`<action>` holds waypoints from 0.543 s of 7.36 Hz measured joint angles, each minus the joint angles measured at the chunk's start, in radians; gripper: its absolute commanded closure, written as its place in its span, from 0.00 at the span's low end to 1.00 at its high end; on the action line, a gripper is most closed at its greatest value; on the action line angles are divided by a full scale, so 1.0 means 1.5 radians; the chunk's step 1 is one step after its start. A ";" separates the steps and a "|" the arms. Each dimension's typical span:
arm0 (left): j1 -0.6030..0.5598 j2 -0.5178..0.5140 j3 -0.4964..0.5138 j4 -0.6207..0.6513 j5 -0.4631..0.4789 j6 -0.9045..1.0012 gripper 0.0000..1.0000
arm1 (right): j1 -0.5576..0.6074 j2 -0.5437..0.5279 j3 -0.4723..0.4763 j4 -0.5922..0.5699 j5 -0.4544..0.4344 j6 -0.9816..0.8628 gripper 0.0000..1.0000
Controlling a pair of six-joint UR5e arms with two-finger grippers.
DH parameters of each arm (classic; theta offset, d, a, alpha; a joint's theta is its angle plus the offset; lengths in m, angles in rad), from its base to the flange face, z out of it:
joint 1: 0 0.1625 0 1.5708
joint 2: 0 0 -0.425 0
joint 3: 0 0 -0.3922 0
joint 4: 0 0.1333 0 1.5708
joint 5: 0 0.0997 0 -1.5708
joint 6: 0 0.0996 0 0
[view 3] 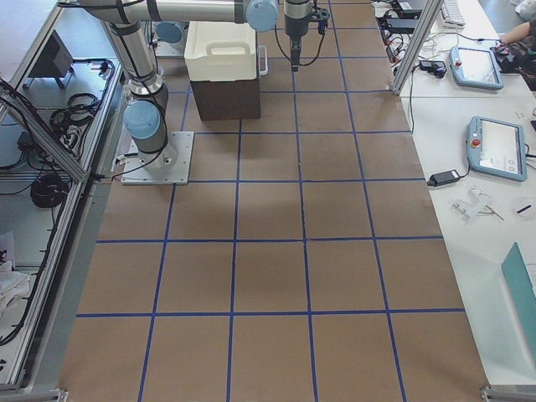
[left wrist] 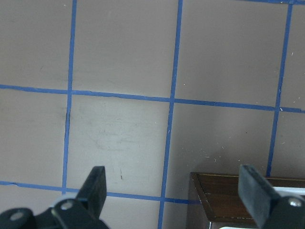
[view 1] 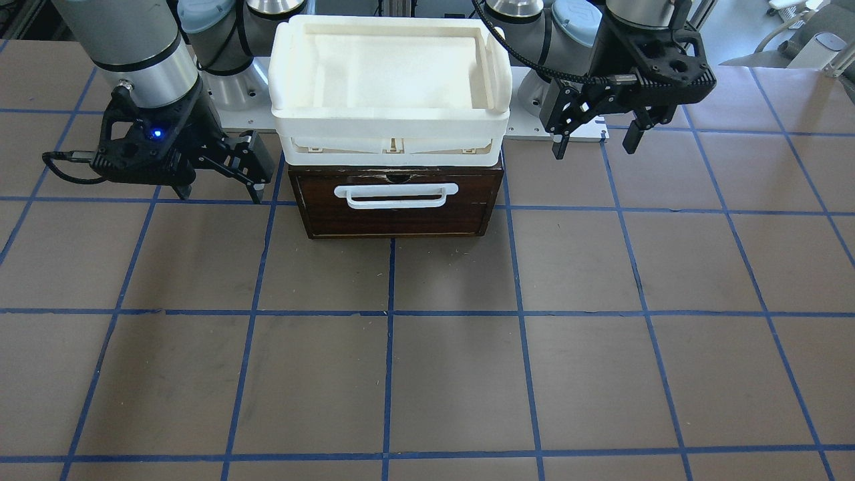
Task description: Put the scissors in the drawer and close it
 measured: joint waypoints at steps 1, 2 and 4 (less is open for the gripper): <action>-0.001 0.000 -0.002 -0.001 -0.002 -0.003 0.00 | 0.000 0.000 0.000 0.001 0.000 0.000 0.00; -0.003 -0.004 0.001 -0.004 -0.002 -0.002 0.00 | 0.000 0.000 0.000 0.004 0.000 0.001 0.00; -0.012 -0.011 0.004 -0.005 -0.005 -0.002 0.00 | 0.000 -0.001 0.001 0.008 -0.002 0.002 0.00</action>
